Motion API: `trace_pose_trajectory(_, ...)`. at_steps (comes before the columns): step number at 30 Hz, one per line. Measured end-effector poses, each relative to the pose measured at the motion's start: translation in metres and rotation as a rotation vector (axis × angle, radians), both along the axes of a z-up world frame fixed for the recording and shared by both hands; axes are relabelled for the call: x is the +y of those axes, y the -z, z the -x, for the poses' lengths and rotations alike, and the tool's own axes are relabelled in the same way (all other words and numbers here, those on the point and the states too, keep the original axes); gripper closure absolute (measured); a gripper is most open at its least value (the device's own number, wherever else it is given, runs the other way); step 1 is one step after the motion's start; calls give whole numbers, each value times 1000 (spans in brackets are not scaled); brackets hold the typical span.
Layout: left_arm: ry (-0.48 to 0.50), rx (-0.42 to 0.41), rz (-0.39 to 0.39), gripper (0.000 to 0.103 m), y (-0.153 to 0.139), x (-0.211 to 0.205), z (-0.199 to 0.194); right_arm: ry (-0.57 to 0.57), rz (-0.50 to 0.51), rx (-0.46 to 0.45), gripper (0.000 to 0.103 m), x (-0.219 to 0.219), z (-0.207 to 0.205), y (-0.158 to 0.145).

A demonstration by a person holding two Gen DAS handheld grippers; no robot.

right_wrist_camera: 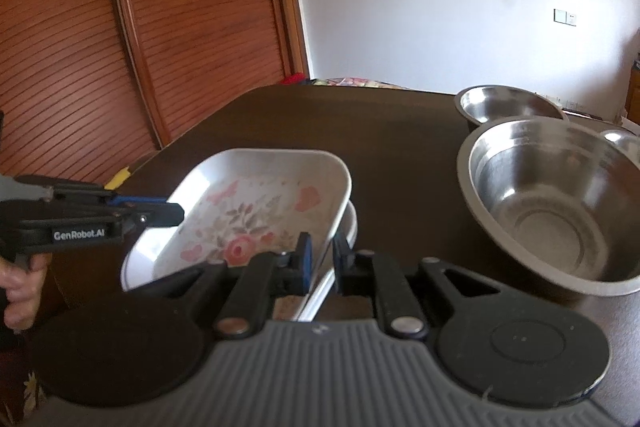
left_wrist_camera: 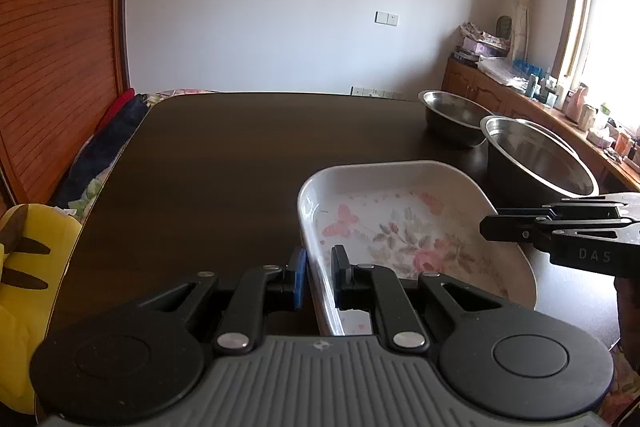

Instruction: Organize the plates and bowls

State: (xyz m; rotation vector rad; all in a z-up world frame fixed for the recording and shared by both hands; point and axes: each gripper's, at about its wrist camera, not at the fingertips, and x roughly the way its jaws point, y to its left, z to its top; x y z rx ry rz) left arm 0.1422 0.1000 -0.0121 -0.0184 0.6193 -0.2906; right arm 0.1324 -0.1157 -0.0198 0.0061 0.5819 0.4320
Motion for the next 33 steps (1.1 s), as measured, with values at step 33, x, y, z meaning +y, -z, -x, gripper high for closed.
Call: trace_pose_trajectory(33,166,-193,-1,41,-28,-86,34,122,15,-304,88,-67,71,-17)
